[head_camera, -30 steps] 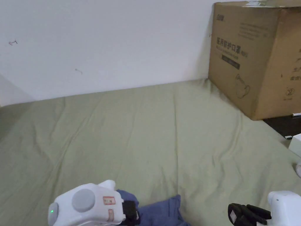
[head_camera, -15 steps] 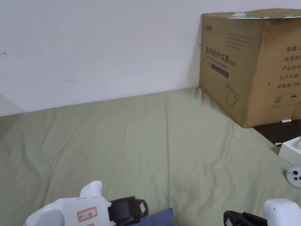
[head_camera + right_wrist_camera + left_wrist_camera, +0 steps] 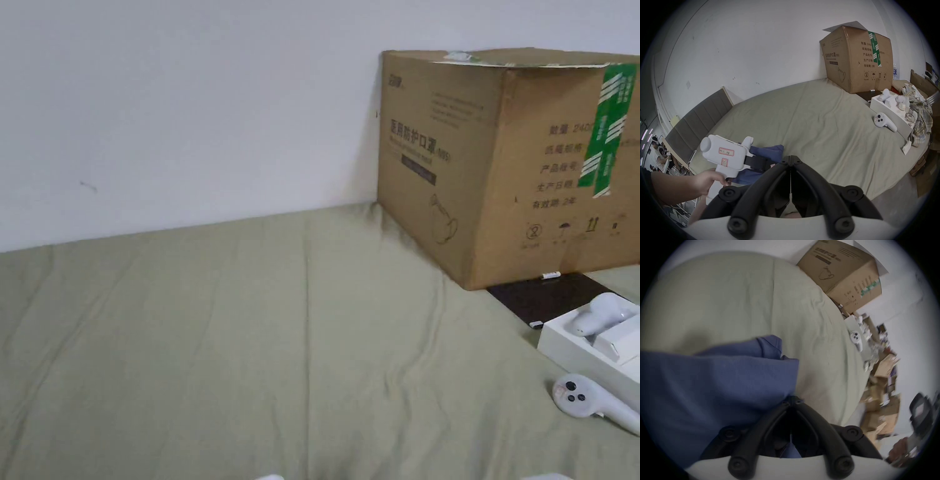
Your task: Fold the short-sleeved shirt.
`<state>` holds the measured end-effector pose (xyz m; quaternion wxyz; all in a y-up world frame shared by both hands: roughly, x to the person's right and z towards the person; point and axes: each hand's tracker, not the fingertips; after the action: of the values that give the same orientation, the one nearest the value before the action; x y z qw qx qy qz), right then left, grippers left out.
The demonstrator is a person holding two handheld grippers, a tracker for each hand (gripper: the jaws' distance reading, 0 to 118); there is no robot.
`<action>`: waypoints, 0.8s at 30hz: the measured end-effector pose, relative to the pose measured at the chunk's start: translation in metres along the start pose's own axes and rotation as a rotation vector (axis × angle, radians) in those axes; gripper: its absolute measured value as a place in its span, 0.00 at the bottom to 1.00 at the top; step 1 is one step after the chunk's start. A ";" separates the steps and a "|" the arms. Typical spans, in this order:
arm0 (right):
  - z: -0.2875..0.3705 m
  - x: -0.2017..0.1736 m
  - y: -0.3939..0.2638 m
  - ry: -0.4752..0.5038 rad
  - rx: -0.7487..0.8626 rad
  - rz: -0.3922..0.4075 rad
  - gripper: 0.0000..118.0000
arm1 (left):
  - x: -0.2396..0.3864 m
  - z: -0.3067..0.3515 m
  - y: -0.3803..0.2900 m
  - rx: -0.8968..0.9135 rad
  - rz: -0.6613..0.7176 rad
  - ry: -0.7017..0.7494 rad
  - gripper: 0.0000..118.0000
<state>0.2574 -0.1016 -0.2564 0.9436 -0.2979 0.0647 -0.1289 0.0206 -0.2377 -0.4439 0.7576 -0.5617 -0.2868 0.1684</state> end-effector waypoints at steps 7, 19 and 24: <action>0.001 0.000 0.002 0.025 -0.005 -0.051 0.00 | 0.013 0.040 -0.004 0.161 -0.009 -0.084 0.00; 0.043 -0.095 0.049 0.029 0.587 0.250 0.00 | 0.057 0.308 -0.095 1.122 -0.488 0.390 0.00; 0.048 -0.114 0.032 -0.097 0.746 0.247 0.00 | 0.041 0.316 -0.136 1.291 -0.425 0.571 0.00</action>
<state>0.1647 -0.0178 -0.2309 0.9975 0.0696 0.0039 -0.0150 -0.1541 -0.0182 -0.2406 0.9988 0.0417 -0.0249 0.0004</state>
